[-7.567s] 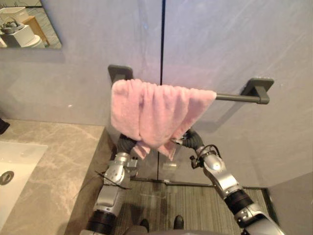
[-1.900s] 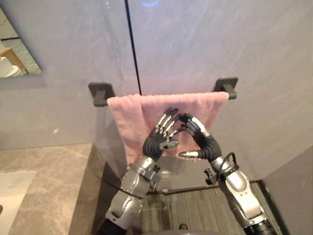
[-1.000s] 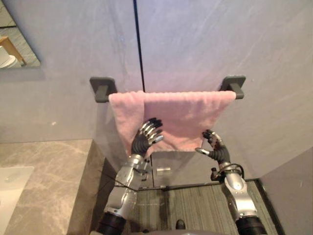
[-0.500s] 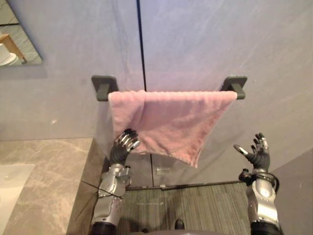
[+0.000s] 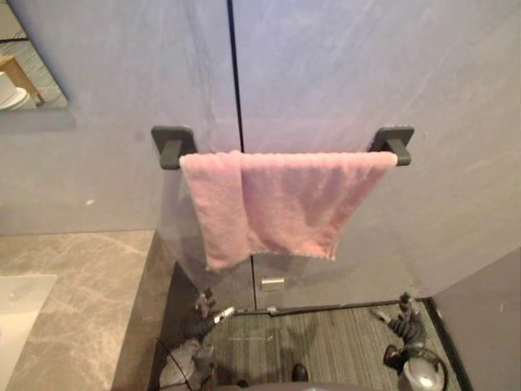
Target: Organize washtable
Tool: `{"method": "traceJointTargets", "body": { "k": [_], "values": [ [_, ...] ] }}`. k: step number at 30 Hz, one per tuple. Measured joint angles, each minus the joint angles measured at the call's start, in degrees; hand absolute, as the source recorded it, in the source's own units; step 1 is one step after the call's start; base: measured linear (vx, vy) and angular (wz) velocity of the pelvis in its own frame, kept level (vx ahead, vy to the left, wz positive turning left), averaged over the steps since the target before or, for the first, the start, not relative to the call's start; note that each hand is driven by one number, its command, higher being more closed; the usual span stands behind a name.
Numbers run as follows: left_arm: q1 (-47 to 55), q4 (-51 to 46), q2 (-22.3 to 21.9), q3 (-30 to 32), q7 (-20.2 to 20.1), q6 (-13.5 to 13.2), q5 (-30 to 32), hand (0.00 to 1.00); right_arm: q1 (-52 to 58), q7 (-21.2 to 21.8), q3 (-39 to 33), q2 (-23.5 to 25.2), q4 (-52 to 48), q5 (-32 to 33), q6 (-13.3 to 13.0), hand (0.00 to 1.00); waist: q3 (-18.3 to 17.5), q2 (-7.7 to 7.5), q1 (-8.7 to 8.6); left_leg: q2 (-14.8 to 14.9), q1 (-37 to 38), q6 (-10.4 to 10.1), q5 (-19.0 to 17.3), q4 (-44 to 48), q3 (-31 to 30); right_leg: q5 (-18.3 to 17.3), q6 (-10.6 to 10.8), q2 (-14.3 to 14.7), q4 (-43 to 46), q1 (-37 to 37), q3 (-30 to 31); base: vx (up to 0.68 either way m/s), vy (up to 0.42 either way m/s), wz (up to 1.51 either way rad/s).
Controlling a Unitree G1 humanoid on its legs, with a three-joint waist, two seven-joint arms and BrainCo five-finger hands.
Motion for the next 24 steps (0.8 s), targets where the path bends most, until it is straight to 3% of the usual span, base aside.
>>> {"method": "traceJointTargets", "body": {
  "k": [8,20,24],
  "values": [
    [-3.26,16.86,0.12,0.63,2.02,0.48,6.37,0.0,-0.86,-0.16,0.1,0.17,15.5,-1.55,2.04,0.0,0.02,0.33,-0.03,0.07,1.03,0.05,0.01,-0.62,0.89,-0.54,0.23,0.17,0.02,0.1,0.93,-0.01,0.008,-0.06],
    [-7.45,22.82,0.0,2.15,5.08,1.23,10.42,0.0,-3.96,-0.53,4.42,-1.97,20.94,-1.59,2.47,0.0,0.57,0.66,0.07,0.5,-0.19,-0.37,-1.48,1.75,2.83,-0.51,0.21,0.51,0.02,-1.25,2.47,-0.04,0.003,-0.09],
    [-10.08,23.76,0.09,2.19,5.21,1.48,11.84,0.0,-7.89,-1.91,4.57,-2.37,20.95,-1.6,2.49,0.0,3.7,0.7,-0.03,1.27,-4.0,-0.39,-2.1,4.36,6.13,-1.36,0.29,0.92,5.94,-7.82,3.98,-0.06,-0.008,-0.43]
  ]
}}
